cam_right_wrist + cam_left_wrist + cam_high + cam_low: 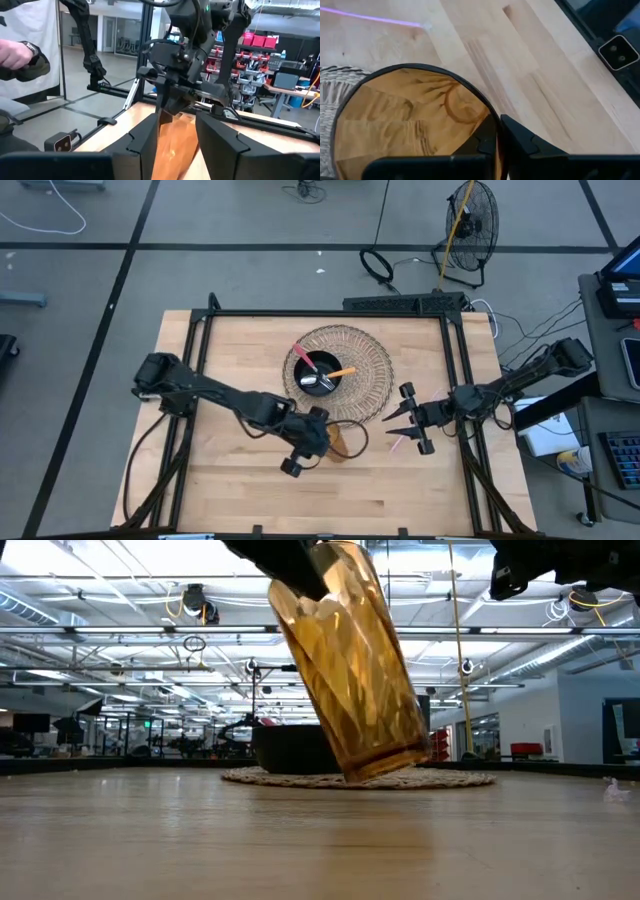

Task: Pick & Place Utensil
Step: Put the brown cup to the right of the black bowl on the brown mat

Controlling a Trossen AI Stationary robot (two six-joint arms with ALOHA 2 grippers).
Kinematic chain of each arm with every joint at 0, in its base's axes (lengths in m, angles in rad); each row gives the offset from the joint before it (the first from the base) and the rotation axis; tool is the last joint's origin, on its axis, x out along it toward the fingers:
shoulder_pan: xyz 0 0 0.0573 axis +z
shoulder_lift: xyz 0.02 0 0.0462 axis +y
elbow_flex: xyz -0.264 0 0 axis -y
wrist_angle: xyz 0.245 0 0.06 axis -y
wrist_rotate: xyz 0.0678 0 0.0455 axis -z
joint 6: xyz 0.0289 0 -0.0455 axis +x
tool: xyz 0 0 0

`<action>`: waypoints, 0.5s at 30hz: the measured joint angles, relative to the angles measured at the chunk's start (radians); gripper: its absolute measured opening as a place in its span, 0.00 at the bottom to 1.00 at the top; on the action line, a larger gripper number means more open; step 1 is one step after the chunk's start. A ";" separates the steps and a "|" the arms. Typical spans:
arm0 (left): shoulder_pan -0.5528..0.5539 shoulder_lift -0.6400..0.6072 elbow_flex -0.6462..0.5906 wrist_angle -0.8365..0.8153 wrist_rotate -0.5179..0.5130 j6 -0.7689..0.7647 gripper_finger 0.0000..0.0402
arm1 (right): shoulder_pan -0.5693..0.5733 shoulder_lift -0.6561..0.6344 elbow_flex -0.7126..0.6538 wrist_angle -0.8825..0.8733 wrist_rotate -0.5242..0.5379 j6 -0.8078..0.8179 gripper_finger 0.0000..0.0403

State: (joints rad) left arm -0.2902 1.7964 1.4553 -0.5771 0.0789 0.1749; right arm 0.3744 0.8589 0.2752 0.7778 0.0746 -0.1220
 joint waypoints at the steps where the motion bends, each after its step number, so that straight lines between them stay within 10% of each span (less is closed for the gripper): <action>1: 0.000 0.010 0.018 -0.017 -0.001 0.000 0.07 | 0.000 0.000 0.000 -0.004 0.000 0.002 0.33; 15: 0.001 0.052 0.061 -0.076 0.000 0.006 0.10 | 0.000 -0.001 0.000 -0.026 0.001 -0.006 0.33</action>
State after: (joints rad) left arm -0.2897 1.8484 1.5166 -0.6528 0.0785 0.1814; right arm 0.3748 0.8581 0.2752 0.7518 0.0757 -0.1281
